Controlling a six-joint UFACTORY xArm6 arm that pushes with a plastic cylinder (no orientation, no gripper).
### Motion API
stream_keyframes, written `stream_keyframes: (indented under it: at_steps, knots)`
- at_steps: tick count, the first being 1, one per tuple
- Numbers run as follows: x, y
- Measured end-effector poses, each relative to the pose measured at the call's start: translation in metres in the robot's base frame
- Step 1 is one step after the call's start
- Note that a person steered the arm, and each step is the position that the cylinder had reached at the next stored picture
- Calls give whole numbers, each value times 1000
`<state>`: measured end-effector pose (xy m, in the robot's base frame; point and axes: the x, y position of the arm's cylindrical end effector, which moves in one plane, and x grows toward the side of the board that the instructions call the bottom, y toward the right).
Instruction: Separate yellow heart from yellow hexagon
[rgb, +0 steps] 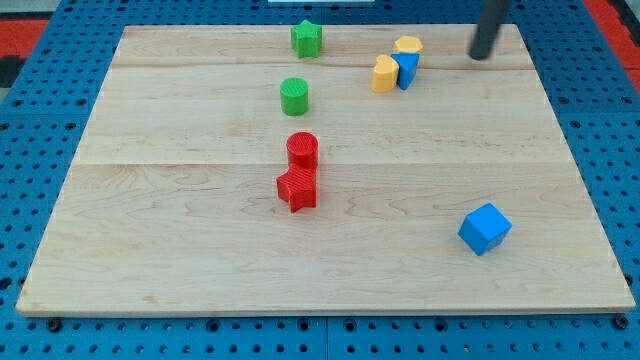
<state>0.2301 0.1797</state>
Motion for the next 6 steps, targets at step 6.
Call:
stream_keyframes:
  at_steps: [6]
  knots:
    - [103,-76]
